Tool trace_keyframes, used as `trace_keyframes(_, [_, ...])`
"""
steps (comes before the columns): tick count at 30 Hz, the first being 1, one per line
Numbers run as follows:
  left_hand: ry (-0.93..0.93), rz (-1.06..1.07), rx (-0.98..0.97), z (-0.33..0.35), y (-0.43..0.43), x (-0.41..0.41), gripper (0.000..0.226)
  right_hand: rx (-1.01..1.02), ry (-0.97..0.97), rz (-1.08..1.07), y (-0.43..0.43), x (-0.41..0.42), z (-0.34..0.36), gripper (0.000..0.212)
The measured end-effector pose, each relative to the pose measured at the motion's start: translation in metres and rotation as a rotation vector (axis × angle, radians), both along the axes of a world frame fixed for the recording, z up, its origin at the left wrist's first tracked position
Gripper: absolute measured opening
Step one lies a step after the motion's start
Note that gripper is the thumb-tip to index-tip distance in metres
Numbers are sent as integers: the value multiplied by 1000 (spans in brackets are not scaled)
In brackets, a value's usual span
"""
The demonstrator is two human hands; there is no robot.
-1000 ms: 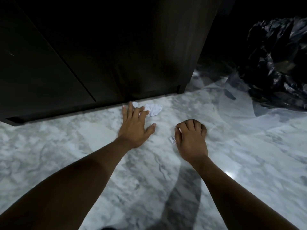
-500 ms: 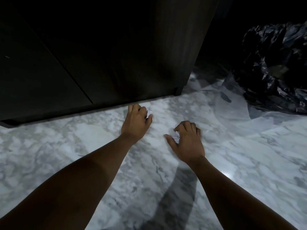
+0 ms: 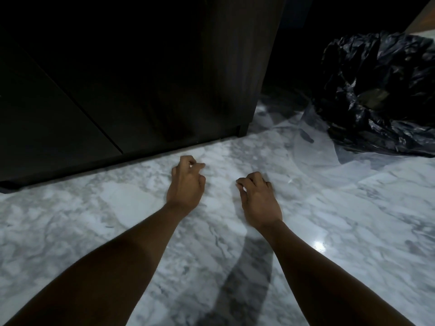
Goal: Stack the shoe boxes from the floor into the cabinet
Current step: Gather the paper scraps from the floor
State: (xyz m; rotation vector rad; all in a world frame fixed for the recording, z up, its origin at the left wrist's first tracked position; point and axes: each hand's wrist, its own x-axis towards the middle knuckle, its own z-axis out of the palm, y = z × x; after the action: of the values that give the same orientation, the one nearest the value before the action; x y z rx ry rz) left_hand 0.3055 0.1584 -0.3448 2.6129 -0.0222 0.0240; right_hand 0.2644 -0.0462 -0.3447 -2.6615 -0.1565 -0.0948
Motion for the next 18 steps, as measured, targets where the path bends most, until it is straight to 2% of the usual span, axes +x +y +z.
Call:
trace_keyframes(4, [-58, 48, 75, -6, -14, -37, 37, -57, -197, 80, 1, 0, -3, 4])
trace_keyframes(8, [-112, 25, 108, -8, -20, -60, 50, -35, -184, 22, 3, 1, -4, 42])
trace_keyframes(11, [-145, -13, 39, -11, -16, -58, 42, -75, -218, 22, 5, 1, -4, 51])
trace_keyframes(15, [-133, -16, -143, -10, -15, -59, 26, -50, -186, 13, 6, -2, -7, 34])
trace_keyframes(18, [-143, -14, -183, -7, -14, -62, 33, -22, -158, -11, 7, -5, -6, 16])
